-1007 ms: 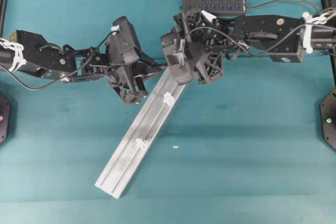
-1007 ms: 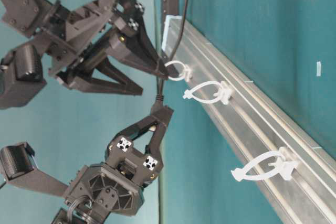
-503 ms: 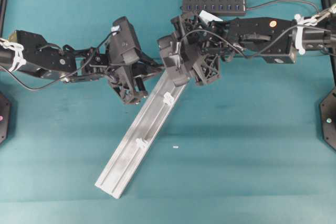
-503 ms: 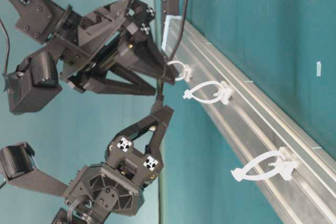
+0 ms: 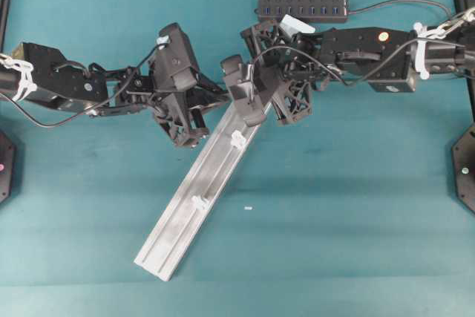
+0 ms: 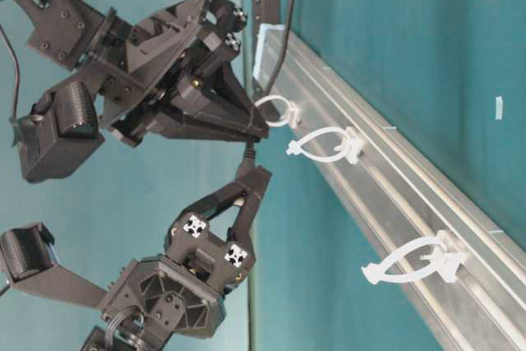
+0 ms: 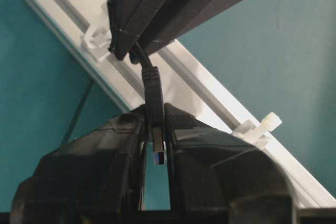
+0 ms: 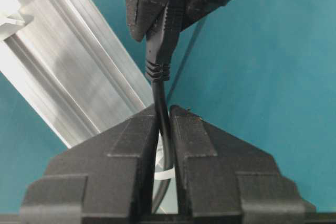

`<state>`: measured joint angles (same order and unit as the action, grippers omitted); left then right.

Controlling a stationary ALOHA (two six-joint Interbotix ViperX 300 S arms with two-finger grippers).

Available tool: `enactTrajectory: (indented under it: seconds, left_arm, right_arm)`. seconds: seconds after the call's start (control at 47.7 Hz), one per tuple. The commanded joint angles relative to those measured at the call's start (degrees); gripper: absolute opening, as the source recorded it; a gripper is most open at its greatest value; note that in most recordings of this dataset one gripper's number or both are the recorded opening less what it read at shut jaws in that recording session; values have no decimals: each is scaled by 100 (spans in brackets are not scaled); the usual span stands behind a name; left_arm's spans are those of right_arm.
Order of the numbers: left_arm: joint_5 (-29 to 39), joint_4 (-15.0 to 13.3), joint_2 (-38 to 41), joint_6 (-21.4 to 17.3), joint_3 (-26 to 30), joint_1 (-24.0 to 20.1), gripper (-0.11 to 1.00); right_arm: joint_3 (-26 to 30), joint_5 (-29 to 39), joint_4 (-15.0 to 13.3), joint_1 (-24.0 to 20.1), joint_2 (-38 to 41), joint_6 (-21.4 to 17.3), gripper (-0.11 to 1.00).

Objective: Pass the USB cable through three rings with both arms.

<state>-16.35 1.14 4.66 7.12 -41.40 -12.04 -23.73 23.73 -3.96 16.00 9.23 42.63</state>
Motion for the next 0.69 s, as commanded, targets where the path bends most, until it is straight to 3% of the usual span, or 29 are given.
enactTrajectory:
  seconds: [0.0,0.252,0.315,0.398,0.566,0.671]
  left_arm:
    - [-26,35,-114,26,97,62,9]
    - [-26,35,-176,149,-62,62,10]
    - [-26,35,-246,193,-141,70,15]
    - [-26,35,-343,308,-272,79,32]
    - [-26,35,-650,729,-589,79,81]
    - [-35,35,-870,958,-817,79,98]
  right_arm:
    - [123,44,-35,-62,35,132,12]
    - [308,369,-44,-114,105,606,12]
    - [334,413,-44,-123,114,659,12]
    - [352,431,-44,-114,123,686,12]
    - [352,431,-79,-97,132,773,12]
    - [352,492,-185,-79,132,958,12]
